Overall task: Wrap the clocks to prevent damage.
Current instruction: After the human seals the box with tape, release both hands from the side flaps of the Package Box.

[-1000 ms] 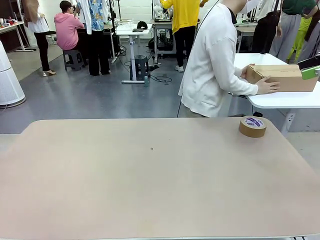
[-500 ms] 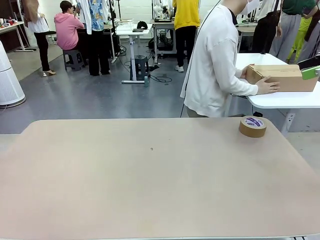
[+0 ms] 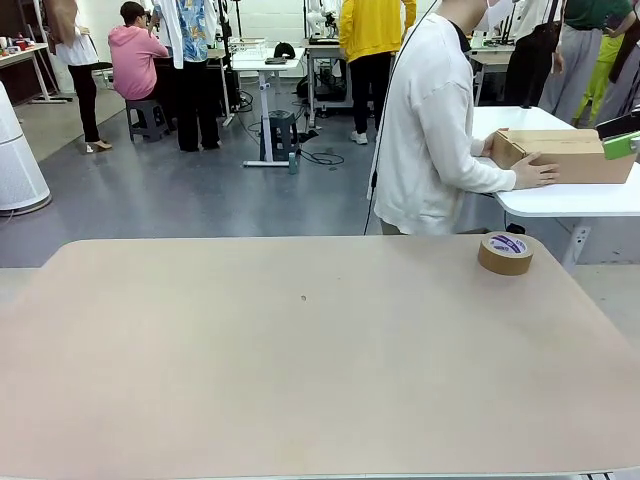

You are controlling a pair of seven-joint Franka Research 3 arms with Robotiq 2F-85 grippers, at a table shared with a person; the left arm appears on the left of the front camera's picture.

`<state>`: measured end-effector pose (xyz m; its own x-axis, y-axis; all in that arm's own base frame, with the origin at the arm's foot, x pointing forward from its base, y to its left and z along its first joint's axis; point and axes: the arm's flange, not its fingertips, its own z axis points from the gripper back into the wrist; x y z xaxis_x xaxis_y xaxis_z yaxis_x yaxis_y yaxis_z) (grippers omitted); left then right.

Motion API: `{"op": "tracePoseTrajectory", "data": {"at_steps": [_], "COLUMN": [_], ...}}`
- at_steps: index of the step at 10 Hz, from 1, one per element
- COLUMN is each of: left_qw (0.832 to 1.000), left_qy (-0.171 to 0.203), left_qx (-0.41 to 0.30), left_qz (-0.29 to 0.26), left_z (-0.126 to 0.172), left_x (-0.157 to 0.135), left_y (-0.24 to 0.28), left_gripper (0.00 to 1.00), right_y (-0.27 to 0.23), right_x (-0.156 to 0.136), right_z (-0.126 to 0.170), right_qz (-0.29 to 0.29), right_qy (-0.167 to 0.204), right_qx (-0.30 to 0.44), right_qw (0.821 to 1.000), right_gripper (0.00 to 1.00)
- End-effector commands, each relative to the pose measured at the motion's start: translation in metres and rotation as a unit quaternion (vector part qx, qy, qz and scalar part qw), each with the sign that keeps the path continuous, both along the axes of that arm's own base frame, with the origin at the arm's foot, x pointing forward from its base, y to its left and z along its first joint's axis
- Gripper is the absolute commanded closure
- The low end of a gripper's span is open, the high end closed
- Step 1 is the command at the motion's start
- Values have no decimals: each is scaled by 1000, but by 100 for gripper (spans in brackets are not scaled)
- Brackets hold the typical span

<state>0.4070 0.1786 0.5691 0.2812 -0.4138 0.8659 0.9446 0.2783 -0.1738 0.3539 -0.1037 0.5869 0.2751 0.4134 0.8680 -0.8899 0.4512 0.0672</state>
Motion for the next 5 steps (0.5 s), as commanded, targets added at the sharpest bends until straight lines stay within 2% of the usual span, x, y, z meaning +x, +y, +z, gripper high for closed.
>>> {"op": "tracePoseTrajectory", "data": {"at_steps": [1, 5], "left_qw": [1000, 1000], "left_qy": [-1, -1], "left_qx": [2, 2], "left_qz": [6, 6], "left_z": [2, 2], "left_x": [0, 0], "left_y": [1, 1], "left_gripper": [0, 0], "right_y": [0, 0], "right_x": [1, 1], "right_z": [-1, -1], "right_qz": [-3, -3], "right_qy": [-1, -1], "right_qx": [-5, -5], "right_qw": [1000, 1000], "right_gripper": [0, 0]}}
